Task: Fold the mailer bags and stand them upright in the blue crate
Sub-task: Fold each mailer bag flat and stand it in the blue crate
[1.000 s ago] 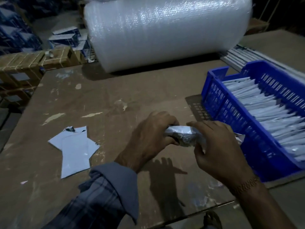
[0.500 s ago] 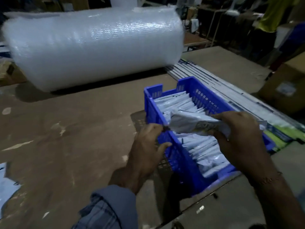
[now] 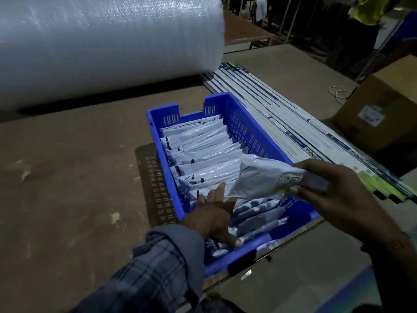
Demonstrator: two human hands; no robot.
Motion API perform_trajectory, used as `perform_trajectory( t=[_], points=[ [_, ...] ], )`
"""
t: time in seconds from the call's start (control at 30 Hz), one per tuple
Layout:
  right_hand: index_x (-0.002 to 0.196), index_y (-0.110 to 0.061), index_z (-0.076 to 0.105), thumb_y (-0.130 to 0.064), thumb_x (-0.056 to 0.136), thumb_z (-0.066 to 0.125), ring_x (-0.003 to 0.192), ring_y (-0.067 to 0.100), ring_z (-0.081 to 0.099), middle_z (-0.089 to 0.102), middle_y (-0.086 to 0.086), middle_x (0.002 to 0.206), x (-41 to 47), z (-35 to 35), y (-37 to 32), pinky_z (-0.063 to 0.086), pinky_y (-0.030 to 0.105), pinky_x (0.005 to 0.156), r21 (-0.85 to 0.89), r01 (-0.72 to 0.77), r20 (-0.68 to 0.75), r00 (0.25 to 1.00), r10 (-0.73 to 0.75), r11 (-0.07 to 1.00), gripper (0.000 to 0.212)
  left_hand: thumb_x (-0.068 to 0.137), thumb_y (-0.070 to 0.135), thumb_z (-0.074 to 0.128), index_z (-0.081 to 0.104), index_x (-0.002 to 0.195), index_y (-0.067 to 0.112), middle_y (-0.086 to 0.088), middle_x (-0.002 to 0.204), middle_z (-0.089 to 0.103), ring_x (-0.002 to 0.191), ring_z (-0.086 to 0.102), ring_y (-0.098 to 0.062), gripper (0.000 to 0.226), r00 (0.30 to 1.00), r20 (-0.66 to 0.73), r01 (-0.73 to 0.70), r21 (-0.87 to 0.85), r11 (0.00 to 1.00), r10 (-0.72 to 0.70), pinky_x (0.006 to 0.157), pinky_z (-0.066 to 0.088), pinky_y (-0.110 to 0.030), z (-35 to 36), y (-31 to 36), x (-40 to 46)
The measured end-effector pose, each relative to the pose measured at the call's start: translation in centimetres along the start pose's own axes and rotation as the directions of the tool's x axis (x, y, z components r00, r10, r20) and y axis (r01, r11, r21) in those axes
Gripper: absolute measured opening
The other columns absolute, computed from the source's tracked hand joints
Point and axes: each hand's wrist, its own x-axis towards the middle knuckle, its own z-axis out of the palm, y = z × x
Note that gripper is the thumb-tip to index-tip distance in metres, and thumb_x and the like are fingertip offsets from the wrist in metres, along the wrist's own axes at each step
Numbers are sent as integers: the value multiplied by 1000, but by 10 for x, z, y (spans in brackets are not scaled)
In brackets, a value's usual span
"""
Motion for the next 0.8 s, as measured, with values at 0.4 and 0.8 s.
perform_trajectory(
  t=[0.4, 0.8],
  points=[
    [83, -30, 79, -15, 75, 91, 84, -3, 71, 77, -19, 86, 33, 5, 9, 56, 28, 77, -76, -68, 498, 862, 97, 995, 21, 82, 71, 44, -21, 154, 62, -18, 174, 0, 160, 12, -35, 98, 986, -168, 33, 297, 954, 19, 126, 15, -57, 22, -6, 23],
    [96, -28, 83, -20, 66, 95, 89, 4, 71, 79, -11, 92, 58, 58, 16, 59, 27, 83, -425, 163, 578, 806, 128, 890, 33, 103, 23, 56, 18, 165, 43, -10, 168, 24, 148, 32, -35, 75, 907, -414, 164, 190, 968, -72, 117, 29, -57, 21, -23, 32]
  ],
)
